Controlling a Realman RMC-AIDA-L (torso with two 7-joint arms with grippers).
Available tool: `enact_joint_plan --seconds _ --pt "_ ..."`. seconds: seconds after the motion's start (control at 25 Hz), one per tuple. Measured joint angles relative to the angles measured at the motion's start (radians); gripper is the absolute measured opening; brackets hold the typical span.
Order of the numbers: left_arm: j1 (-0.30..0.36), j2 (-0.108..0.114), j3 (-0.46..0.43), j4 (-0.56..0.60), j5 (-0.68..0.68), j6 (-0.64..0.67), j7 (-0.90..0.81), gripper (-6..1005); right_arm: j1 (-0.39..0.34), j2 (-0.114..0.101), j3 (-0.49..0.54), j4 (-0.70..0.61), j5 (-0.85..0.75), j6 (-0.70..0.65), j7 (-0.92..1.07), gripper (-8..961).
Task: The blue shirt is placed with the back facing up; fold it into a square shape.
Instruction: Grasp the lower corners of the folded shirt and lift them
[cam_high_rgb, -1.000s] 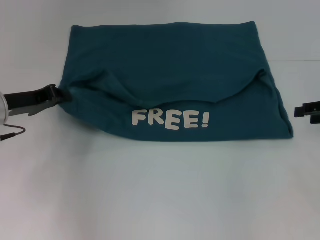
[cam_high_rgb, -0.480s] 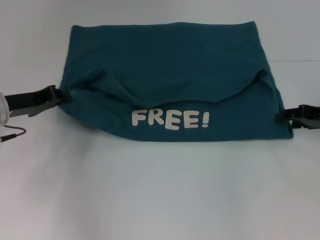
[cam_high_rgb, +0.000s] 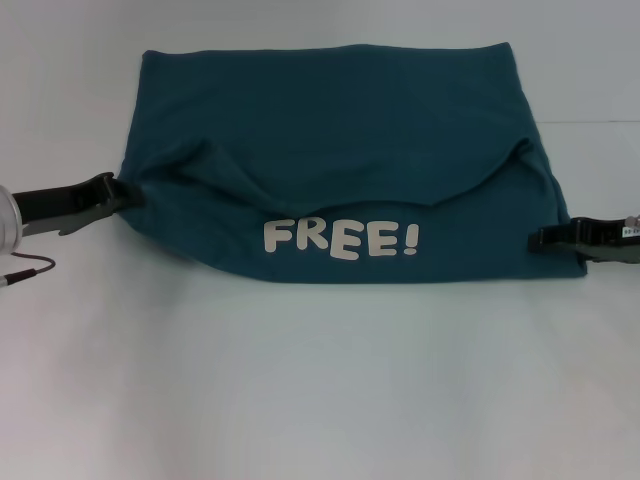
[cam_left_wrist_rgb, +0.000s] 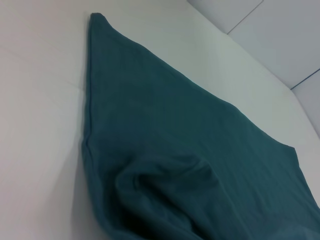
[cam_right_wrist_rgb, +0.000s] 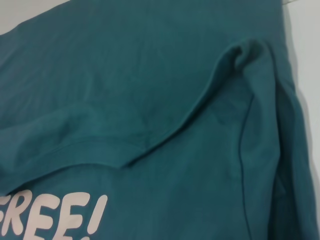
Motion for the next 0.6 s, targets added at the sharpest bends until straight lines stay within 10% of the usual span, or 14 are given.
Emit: enact_joint_plan --seconds 0.32,0.6 --pt "-0.001 0.002 0.0 -0.009 0.0 -0.005 0.001 18 -0.003 -0.002 0.0 -0.008 0.004 -0.01 0.003 549" --pt "-0.001 0.002 0.0 -0.009 0.0 -0.005 -0.001 19 -0.007 -0.006 0.002 -0.009 0.004 -0.013 0.003 245"
